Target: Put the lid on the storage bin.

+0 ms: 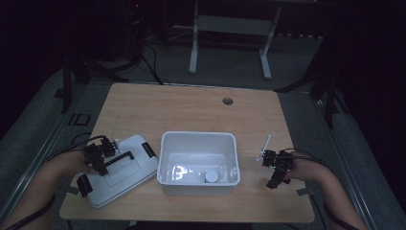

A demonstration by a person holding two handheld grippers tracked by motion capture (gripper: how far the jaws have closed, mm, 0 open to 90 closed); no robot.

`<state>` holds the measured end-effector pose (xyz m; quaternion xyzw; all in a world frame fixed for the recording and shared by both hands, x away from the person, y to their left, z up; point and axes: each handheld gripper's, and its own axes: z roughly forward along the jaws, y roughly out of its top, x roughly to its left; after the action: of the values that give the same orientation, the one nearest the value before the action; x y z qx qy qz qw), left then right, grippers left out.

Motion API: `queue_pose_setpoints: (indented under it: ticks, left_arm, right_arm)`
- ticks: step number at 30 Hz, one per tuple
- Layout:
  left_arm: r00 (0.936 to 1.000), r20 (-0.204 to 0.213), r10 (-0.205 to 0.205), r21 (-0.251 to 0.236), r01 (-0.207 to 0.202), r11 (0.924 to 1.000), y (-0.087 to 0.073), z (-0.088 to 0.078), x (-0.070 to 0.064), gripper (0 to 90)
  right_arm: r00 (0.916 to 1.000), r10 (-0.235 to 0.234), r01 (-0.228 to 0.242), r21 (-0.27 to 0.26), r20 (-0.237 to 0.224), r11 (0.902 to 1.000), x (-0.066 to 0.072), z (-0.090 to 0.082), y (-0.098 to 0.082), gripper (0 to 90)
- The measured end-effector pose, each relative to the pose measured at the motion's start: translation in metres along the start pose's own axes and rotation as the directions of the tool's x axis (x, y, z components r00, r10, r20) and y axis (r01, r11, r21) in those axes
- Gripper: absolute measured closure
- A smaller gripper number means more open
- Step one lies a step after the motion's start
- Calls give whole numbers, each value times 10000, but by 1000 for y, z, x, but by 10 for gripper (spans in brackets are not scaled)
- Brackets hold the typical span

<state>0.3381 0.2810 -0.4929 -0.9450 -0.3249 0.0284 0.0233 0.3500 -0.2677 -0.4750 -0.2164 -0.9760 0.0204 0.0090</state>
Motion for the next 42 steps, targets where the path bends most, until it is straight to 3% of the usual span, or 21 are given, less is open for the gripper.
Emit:
queue_pose_setpoints:
  ticks: [5, 11, 14, 17, 22, 29, 34, 42]
  left_arm:
    - [9996, 261, -120, -335, 129, 9994, -3, -2, 5, 836]
    - [9998, 159, -120, -594, 129, 9981, -8, -16, 7, 837]
    - [9997, 235, -86, -827, 105, 9965, -14, -34, 4, 837]
    - [9998, 179, -1, -768, 15, 9970, -19, -52, 1, 837]
    - [9993, -359, 109, -701, -134, 9975, -28, -84, -4, 836]
    - [9978, -549, 364, -1117, -424, 9928, -33, -125, -12, 836]
    - [9953, -766, 595, -1181, -683, 9907, -26, -145, -20, 836]
    - [9872, -947, 1283, -1253, -1397, 9822, 1, -157, -38, 836]
  right_arm:
    - [10000, -18, 18, 106, 52, 9999, 0, 0, 1, 150]
    - [9999, 44, -44, 36, 137, 10000, -1, -3, 2, 150]
    - [10000, 71, -71, 35, 46, 10000, 0, -3, 2, 158]
    - [10000, 39, -38, 60, -14, 10000, 0, -2, 1, 158]
    - [10000, 69, -69, 57, -30, 10000, 0, -2, 1, 158]
    - [10000, 35, -35, -22, -57, 10000, 1, -3, 3, 158]
    - [10000, 32, -32, -92, 19, 10000, 1, -6, 4, 158]
    - [10000, 3, -2, -104, 37, 9999, 1, -6, 5, 158]
